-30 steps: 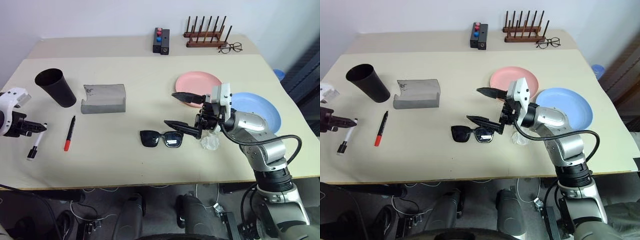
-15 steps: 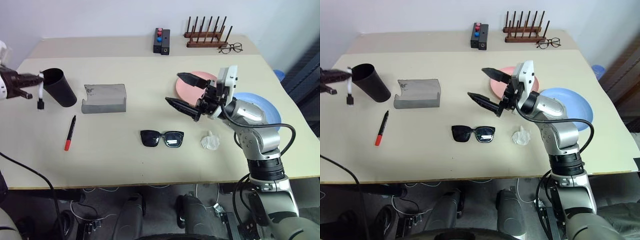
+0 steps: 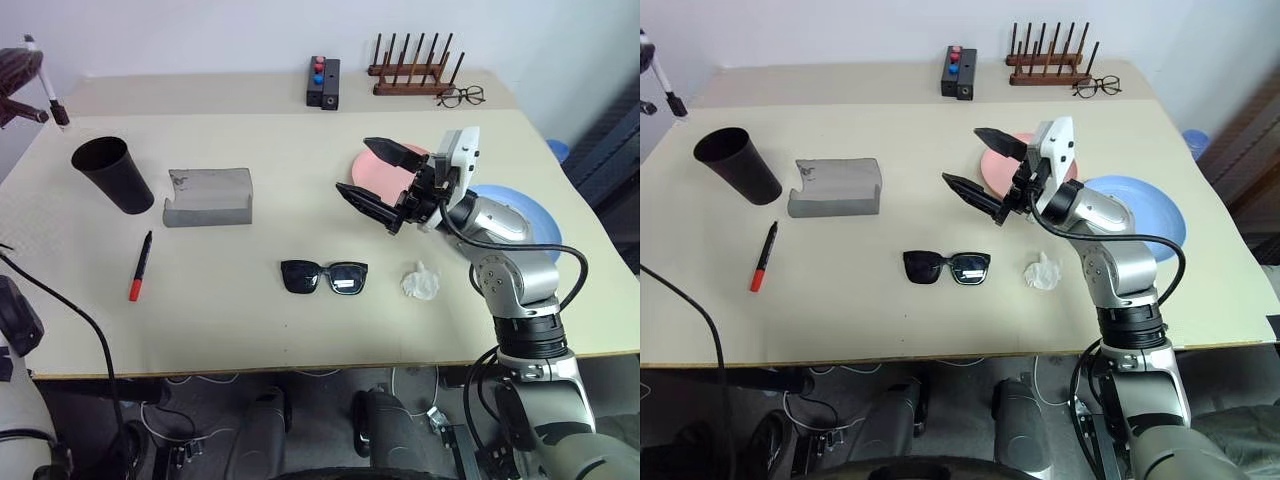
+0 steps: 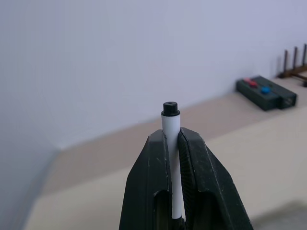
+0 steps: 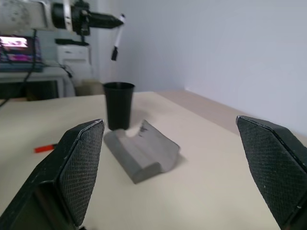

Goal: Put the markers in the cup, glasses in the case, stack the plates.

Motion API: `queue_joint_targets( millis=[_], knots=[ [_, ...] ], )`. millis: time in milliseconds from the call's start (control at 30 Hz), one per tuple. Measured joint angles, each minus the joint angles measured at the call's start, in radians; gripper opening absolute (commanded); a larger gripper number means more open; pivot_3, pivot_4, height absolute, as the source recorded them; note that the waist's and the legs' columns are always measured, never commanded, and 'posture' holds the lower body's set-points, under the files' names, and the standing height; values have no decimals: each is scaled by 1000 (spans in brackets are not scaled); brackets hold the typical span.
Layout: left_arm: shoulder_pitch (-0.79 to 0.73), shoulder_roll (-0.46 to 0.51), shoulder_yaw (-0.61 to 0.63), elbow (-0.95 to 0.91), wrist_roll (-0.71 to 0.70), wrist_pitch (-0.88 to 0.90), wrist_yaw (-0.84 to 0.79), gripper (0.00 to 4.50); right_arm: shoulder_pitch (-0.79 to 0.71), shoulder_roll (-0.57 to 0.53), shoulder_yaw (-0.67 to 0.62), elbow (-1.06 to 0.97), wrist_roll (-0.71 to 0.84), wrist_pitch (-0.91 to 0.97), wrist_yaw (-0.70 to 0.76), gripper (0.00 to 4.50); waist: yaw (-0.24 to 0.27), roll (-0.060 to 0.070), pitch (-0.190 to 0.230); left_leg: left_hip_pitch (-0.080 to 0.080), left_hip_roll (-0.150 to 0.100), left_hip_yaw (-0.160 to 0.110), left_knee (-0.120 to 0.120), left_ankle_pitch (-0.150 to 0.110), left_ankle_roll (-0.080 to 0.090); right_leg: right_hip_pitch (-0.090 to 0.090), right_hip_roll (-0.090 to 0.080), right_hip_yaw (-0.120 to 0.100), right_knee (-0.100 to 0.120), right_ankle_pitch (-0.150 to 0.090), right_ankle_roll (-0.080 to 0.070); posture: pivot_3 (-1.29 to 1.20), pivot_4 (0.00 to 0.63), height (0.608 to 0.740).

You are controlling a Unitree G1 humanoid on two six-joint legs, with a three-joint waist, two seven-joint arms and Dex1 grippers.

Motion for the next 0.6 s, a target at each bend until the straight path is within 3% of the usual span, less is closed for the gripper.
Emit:
queue_joint_targets(
  millis=[367, 600],
  knots=[
    [82, -67, 96, 87, -73, -143, -41, 32, 0, -7, 0, 1, -13, -1, -15, 4500, 1, 0, 0, 0, 0, 0, 1, 0, 0, 0, 0, 0, 0, 0, 0, 0, 150, 740],
    [123, -92, 149, 94, -105, -207, 24, 32, 0, -8, 0, 1, -33, 0, -29, 4500, -1, 0, 0, 0, 0, 0, 0, 0, 0, 0, 0, 0, 0, 0, 1, 0, 150, 740]
  ],
)
